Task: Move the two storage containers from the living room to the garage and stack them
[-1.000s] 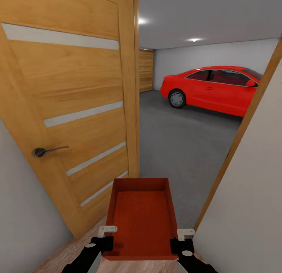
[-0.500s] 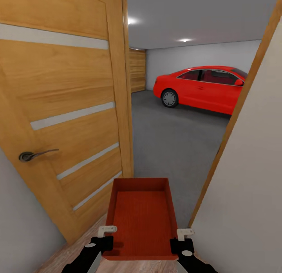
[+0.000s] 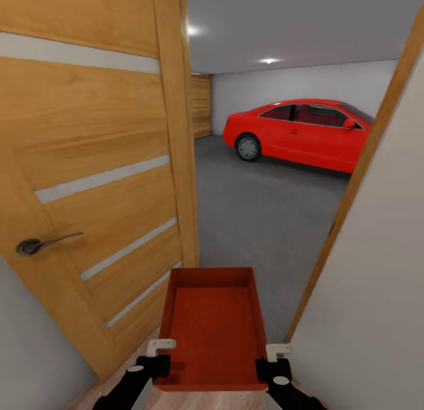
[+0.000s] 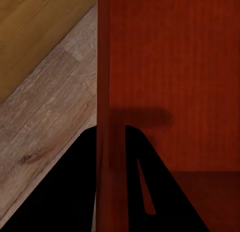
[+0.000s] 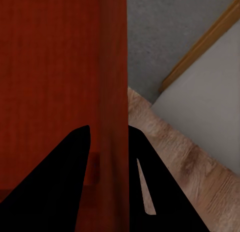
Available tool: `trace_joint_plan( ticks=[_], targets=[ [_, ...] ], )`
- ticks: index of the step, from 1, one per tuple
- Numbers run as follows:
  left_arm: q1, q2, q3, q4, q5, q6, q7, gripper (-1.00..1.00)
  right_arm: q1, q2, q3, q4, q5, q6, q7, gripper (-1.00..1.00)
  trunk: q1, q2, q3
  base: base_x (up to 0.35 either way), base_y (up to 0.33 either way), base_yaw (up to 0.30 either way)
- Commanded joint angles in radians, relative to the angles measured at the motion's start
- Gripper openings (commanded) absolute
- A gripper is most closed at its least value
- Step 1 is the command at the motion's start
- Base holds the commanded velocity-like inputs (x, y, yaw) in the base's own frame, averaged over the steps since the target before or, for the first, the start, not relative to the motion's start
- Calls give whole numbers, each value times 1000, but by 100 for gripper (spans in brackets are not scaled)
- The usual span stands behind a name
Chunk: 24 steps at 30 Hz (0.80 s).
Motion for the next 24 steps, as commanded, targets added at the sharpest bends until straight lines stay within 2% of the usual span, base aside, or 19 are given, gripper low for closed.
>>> trace_joint_plan(
  ticks=[1,10,24],
  targets=[
    [0,14,-8,-5,-17,-5,11,-100,-2,-10,-8,8,-33,-9,-15,-100,1,-1,-2,175,278,-1],
    [0,14,-8,-4,-18,-5,11,-100,-1,-10,-9,8,-33,-8,-16,-100,1,-1,-2,180,280,-31],
    [0,15,-8,-4,-18,-5,11,-100,-1,-7,-8,8,-33,-7,-17,-100,1,-1,-2,182,280,-208]
  ],
)
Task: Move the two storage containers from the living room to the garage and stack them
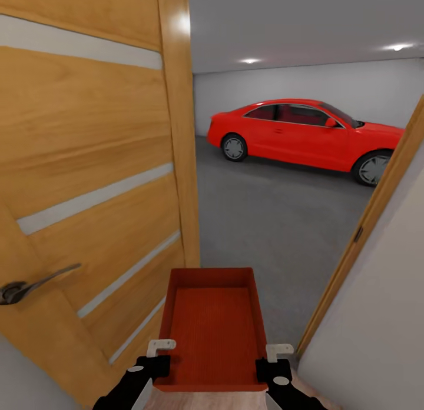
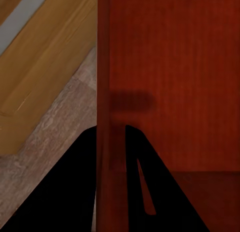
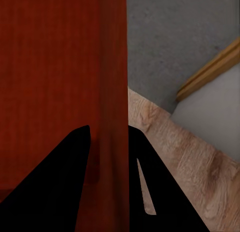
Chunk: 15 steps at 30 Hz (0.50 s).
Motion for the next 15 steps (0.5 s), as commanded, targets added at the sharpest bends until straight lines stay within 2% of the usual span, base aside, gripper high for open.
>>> trace_joint_plan(
  ticks=[1,6,10,15],
  targets=[
    [0,15,-8,-5,-18,-7,11,-100,-2,-7,-7,8,-33,-9,-17,-100,1,-2,-2,183,280,-243],
    [0,14,-8,-6,-18,-9,12,-100,-1,-8,-5,8,-33,-10,-15,-100,1,-2,-2,165,200,-117],
    [0,14,-8,-5,-18,-10,12,-100,-2,-10,-5,8,-33,-10,-16,-100,1,-2,-2,97,44,-65],
    [0,14,-9,-5,-18,-11,12,-100,-2,-9,-5,8,-33,-9,-16,-100,1,-2,-2,22,6,-230]
  ],
)
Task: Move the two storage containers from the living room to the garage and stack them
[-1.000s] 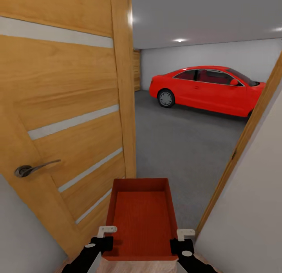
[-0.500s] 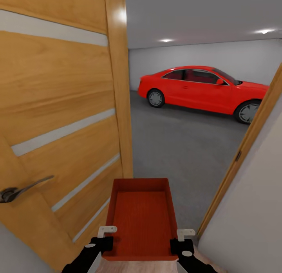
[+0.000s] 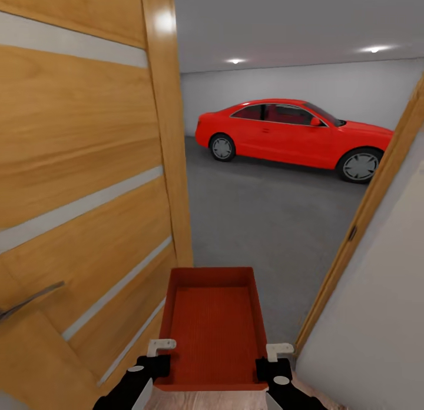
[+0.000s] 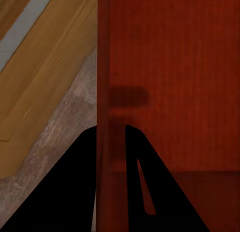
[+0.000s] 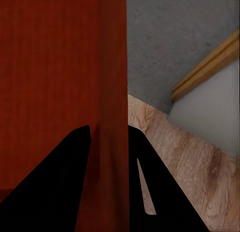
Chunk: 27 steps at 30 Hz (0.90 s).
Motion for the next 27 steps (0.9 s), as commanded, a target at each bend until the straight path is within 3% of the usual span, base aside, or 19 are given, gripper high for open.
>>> trace_joint_plan(
  ticks=[1,27],
  targets=[
    [0,15,-10,-5,-17,-8,11,-100,-2,-6,-7,13,-33,-8,-16,-100,0,-2,-2,4,1,-267],
    [0,15,-10,-6,-17,-9,11,-100,-2,-6,-7,13,-33,-8,-16,-100,0,-2,-2,0,0,-275]
  ],
)
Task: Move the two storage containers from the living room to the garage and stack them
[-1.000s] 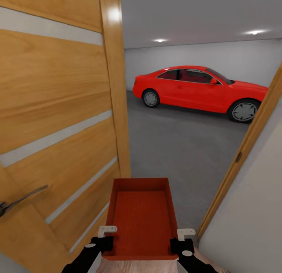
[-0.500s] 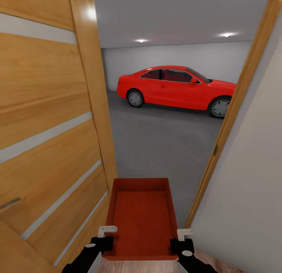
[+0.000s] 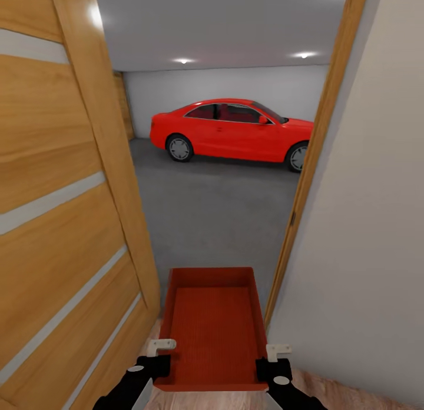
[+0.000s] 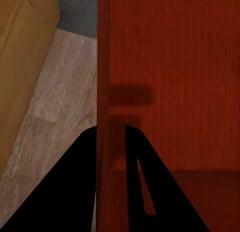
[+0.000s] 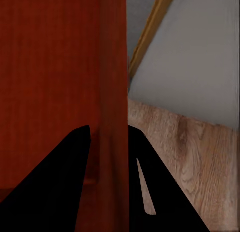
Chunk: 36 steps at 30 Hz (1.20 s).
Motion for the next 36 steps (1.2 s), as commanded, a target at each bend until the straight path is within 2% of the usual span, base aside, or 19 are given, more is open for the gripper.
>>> trace_joint_plan(
  ticks=[1,5,11,28,36],
  targets=[
    [0,14,-10,-5,-17,-11,11,-100,-2,-6,-6,12,-33,-9,-16,-100,0,-2,-2,0,0,-275],
    [0,14,-10,-5,-17,-11,11,-100,-2,-7,-6,12,-33,-8,-16,-100,0,-2,-2,0,0,-245],
    [0,15,-10,-4,-17,-7,11,-100,-2,-6,-6,12,-33,-7,-16,-100,0,-2,-2,29,37,-31],
    [0,15,-10,-4,-17,-6,10,-100,-2,-7,-6,12,-33,-9,-16,-100,0,-2,-2,194,256,-6],
    [0,15,-10,-4,-17,-7,10,-100,-2,-5,-6,12,-33,-9,-17,-100,0,-2,-2,171,190,-207]
  ],
)
